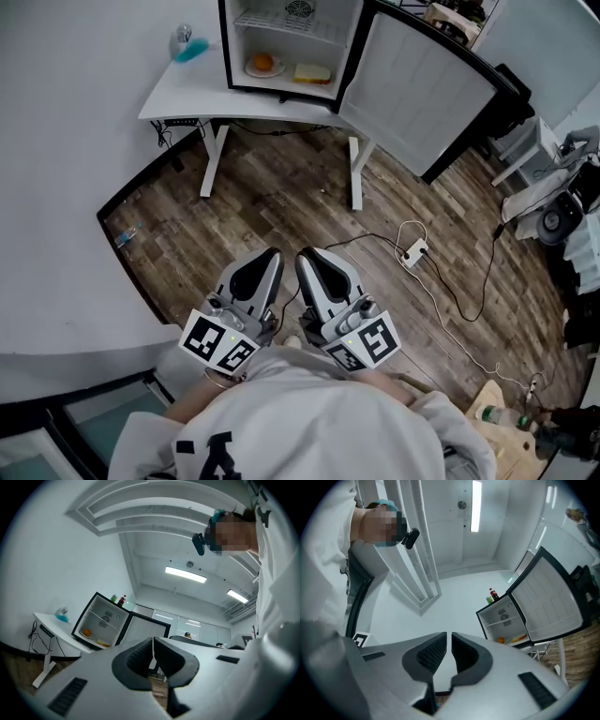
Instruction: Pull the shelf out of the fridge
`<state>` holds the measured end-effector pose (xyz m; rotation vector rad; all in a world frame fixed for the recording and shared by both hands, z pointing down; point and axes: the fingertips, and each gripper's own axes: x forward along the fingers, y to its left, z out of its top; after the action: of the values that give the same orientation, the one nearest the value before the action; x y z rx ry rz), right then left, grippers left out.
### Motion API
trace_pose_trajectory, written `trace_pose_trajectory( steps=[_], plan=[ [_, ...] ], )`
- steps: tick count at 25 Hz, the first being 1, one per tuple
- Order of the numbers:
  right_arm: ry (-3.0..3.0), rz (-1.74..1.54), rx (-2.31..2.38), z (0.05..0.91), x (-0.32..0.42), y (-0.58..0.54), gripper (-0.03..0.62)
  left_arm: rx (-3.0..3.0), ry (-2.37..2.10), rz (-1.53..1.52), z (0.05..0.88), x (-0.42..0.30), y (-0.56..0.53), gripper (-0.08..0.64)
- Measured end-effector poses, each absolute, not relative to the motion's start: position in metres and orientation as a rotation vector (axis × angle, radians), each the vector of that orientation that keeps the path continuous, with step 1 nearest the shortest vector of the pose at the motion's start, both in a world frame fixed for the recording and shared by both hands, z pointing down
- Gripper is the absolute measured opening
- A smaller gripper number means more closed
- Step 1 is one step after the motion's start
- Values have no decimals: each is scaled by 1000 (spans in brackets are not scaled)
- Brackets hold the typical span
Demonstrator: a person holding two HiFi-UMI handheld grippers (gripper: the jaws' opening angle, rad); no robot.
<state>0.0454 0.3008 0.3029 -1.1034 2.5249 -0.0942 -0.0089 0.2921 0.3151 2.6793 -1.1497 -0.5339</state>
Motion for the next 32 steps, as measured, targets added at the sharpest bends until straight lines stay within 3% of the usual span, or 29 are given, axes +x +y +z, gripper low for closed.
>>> trace_pose_trajectory(
  steps=[10,13,32],
  plan=[
    [2514,-199,-1013,307,29,297,52,2690,-1203,-536,314,-17,293,14],
    [2539,-72,-1060,305,28,285,52,2697,-1190,-546,314,-20,277,14],
    [2553,88,-1213,298,-22,97,52,2699,-1048,-543,312,-65,72,14]
  ],
)
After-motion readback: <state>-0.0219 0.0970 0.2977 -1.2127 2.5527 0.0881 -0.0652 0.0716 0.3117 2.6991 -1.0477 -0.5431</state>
